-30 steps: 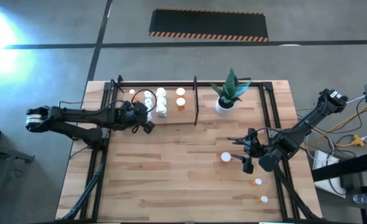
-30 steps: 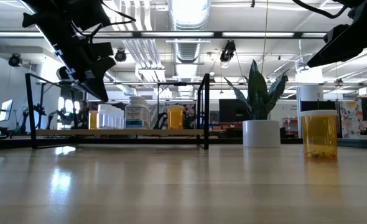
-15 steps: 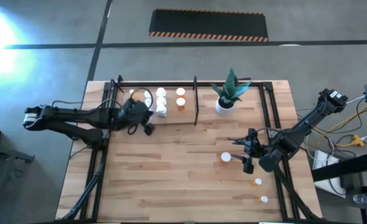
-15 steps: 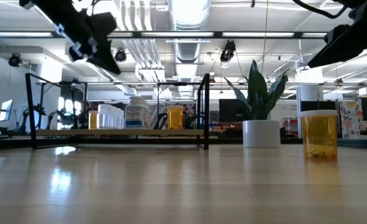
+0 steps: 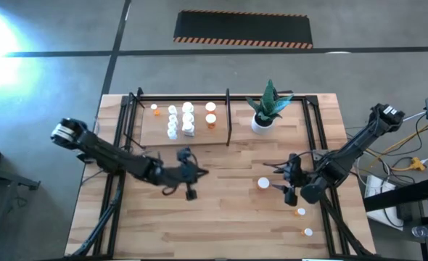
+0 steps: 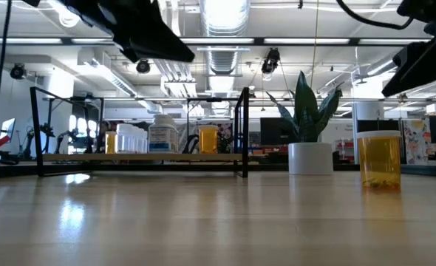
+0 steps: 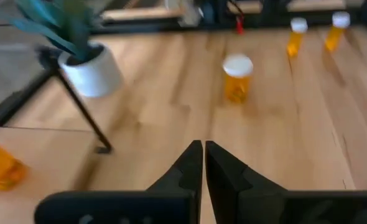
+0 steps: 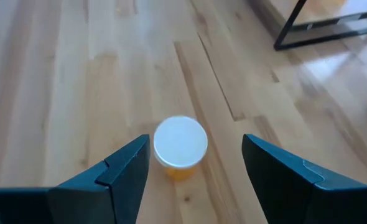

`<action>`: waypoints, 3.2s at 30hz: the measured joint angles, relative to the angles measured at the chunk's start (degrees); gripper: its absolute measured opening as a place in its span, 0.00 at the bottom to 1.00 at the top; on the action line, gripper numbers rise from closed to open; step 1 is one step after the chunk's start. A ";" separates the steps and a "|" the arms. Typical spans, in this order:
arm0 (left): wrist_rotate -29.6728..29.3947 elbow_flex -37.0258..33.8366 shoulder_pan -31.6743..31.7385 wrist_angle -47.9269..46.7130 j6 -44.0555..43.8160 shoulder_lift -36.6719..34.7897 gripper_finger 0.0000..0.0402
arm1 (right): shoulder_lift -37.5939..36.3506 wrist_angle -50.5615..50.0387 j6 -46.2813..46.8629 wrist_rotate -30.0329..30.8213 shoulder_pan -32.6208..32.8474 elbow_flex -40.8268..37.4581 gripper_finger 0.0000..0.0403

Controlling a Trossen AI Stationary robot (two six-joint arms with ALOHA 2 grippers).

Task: Pick and place medicine bottles onto shelf by color
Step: Put the small orange medicine container on the shelf

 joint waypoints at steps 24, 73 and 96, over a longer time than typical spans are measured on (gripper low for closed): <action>-0.20 5.17 -6.44 3.20 -7.53 16.80 0.00 | 26.47 21.71 -8.19 -3.97 -4.14 0.61 0.73; -0.05 4.10 -7.44 5.90 -6.05 16.44 0.00 | 22.83 26.07 -6.72 -14.46 -8.40 -0.08 0.52; 0.06 4.07 -7.42 5.69 -6.03 16.42 0.02 | 47.82 31.02 -23.04 -12.81 -18.40 21.90 0.02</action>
